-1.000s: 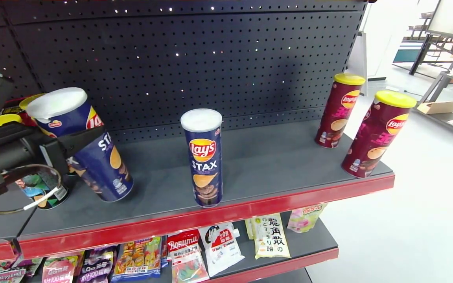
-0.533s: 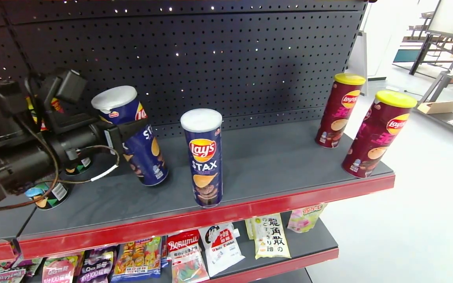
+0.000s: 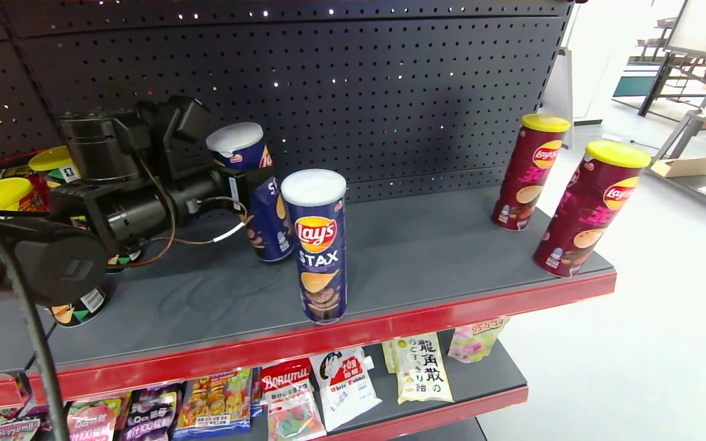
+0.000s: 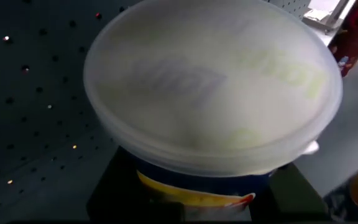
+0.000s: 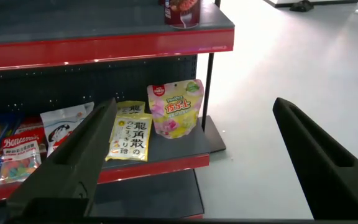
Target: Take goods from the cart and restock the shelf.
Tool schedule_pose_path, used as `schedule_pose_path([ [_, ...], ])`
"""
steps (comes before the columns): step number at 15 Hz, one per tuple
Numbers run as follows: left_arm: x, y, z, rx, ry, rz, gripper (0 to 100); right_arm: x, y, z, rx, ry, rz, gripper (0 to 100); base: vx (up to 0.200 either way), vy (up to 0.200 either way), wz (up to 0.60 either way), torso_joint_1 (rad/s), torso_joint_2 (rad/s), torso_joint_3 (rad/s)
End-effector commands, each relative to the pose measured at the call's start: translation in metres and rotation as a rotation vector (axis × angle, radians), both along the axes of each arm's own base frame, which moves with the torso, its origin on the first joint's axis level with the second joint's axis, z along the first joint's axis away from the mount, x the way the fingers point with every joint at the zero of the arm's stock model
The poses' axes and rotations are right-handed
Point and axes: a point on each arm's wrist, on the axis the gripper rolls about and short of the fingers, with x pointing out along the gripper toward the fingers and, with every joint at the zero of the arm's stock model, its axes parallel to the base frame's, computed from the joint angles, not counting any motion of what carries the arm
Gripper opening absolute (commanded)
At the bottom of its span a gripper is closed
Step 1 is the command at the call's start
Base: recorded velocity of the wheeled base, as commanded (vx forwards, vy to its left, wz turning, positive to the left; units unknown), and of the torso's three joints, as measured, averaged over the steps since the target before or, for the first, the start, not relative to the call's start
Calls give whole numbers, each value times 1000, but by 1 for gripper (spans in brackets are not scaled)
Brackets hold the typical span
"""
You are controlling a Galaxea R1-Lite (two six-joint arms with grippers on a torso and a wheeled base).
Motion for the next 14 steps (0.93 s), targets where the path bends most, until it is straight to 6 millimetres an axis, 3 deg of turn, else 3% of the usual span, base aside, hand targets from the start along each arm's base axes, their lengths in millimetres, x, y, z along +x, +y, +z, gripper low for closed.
schedule_pose_path([
  [1, 15, -5, -8, 4, 12, -2, 0, 0, 0, 0, 0, 0, 0, 100, 0, 0, 0, 0, 0, 0],
  [4, 33, -15, -10, 0, -3, -13, 0, 0, 0, 0, 0, 0, 0, 100, 0, 0, 0, 0, 0, 0],
  [14, 49, -27, -12, 9, 15, -24, 0, 0, 0, 0, 0, 0, 0, 100, 0, 0, 0, 0, 0, 0],
])
